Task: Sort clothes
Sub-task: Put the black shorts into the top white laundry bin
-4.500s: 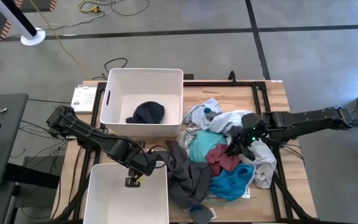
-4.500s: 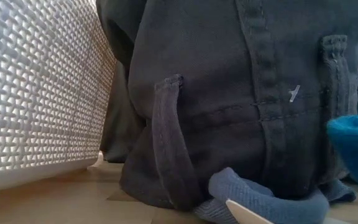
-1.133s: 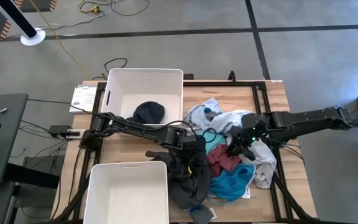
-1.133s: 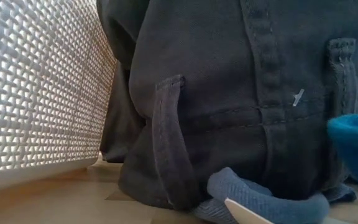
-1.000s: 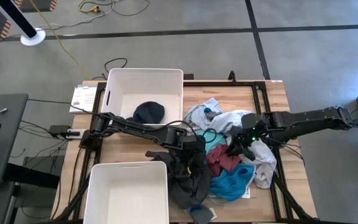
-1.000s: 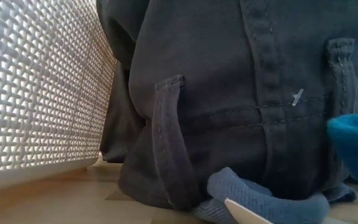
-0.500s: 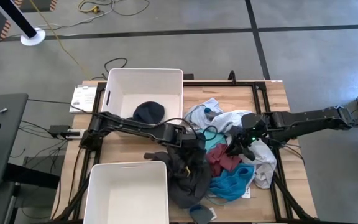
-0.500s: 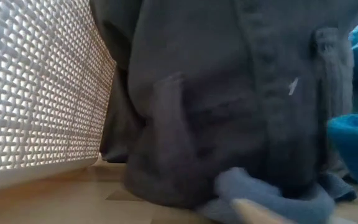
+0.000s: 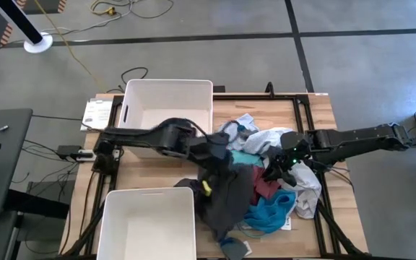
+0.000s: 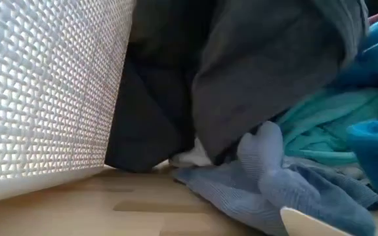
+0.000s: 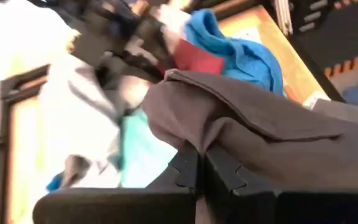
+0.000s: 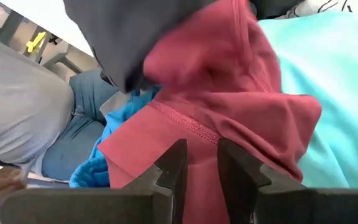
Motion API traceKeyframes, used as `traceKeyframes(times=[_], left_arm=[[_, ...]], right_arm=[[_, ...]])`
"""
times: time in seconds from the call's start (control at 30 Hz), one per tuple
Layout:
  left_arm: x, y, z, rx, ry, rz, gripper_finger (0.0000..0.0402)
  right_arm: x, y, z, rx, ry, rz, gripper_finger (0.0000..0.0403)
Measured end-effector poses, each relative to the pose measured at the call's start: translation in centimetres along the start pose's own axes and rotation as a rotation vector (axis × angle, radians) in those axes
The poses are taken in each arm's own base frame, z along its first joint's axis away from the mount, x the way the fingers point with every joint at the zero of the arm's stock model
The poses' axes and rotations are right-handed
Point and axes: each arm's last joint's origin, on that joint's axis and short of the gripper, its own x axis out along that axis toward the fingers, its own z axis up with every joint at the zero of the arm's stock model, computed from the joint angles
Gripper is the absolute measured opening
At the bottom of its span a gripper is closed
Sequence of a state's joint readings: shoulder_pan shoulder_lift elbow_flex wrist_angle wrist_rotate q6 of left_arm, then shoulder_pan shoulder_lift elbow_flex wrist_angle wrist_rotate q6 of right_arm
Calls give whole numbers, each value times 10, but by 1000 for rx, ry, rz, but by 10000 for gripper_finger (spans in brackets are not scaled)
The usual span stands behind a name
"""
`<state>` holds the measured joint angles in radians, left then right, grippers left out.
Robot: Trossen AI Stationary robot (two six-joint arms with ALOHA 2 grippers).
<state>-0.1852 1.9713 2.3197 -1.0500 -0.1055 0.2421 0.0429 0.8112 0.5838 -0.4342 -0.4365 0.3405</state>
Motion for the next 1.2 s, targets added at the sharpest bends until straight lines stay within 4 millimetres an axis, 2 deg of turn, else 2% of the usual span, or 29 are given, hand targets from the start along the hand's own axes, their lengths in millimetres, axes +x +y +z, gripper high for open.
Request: traceKeyframes(times=[0.13,0.47,0.93,1.07,1.2], left_arm=[[-38,8,2,-29,-35,85,1],[-106,14,4,-53,-163,216,1],[-204,24,-16,-117,-254,467,0],[-222,27,-24,-136,-241,569,0],[-230,30,-31,-141,-177,696,0]], right_arm=[[0,0,0,0,-1,0,107],[0,0,0,1,2,-1,107],[1,-3,-2,20,27,-20,107],[3,-3,4,5,-22,-22,107],[4,-2,10,-23,-79,-5,107]])
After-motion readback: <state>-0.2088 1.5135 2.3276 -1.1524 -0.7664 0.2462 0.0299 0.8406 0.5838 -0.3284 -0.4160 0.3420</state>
